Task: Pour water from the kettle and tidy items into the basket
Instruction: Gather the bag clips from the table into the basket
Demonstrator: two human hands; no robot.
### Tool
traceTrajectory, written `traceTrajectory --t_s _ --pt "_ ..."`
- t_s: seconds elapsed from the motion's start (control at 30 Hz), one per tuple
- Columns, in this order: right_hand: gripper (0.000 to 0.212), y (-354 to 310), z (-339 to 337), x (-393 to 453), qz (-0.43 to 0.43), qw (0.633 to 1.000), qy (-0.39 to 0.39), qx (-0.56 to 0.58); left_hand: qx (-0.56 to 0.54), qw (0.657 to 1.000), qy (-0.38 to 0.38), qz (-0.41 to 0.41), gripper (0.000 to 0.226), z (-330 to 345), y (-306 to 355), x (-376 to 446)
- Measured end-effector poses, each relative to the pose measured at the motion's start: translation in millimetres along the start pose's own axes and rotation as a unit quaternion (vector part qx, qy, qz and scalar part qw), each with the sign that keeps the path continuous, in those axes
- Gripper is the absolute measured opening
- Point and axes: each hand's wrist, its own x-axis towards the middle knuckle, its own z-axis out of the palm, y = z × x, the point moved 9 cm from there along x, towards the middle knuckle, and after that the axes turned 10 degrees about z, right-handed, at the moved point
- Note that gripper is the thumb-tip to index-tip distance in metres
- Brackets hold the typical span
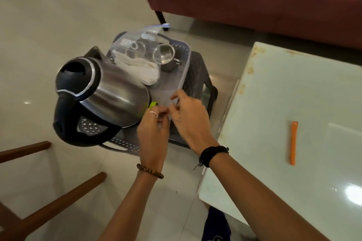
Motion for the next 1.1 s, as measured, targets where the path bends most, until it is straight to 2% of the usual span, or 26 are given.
traceTrajectory --t_s 0.13,0.23,0.33,0.43,0.5,0.6,0.73,0.8,0.93,1.03,1.1 --pt "0.008 63.8 -53.2 -23.3 0.101 0.990 0.045 0.086 -0.057 0.996 -0.066 0.005 0.012 58.8 48.7 -29.2" --pt "0.004 135.1 -108.9 -57.3 0.187 0.967 0.118 0.127 -0.108 0.985 -0.136 0.010 0.015 122.7 92.2 -62.6" --pt "0.002 211.5 -162.9 -107.4 0.278 0.922 0.191 0.190 -0.117 0.973 -0.193 0.043 0.015 182.5 135.2 -100.2" --pt "0.005 284.8 -211.9 -168.4 0.357 0.866 0.261 0.233 -0.129 0.967 -0.215 0.043 0.017 231.6 164.8 -131.2" --pt "0.008 328.7 -237.1 -209.9 0.408 0.824 0.304 0.249 -0.096 0.968 -0.229 0.034 0.020 259.0 169.1 -143.6" --pt "0.015 383.1 -263.2 -268.7 0.471 0.764 0.359 0.257 0.002 0.958 -0.282 0.046 0.037 296.3 167.4 -157.7" --pt "0.025 433.3 -272.4 -331.1 0.552 0.710 0.378 0.219 0.096 0.951 -0.291 0.044 0.042 317.7 166.1 -168.9" --pt "0.029 447.2 -267.0 -344.7 0.573 0.705 0.358 0.213 0.119 0.951 -0.282 0.045 0.041 319.0 166.1 -173.7" --pt "0.025 459.5 -265.1 -346.7 0.572 0.723 0.337 0.193 0.144 0.958 -0.246 0.039 0.051 314.3 165.6 -180.2" --pt "0.017 459.9 -265.0 -341.2 0.560 0.735 0.330 0.190 0.112 0.964 -0.241 0.014 0.051 312.1 160.6 -180.0" --pt "0.014 452.0 -261.9 -335.4 0.546 0.744 0.328 0.203 0.066 0.968 -0.239 -0.030 0.046 309.5 153.7 -181.3"
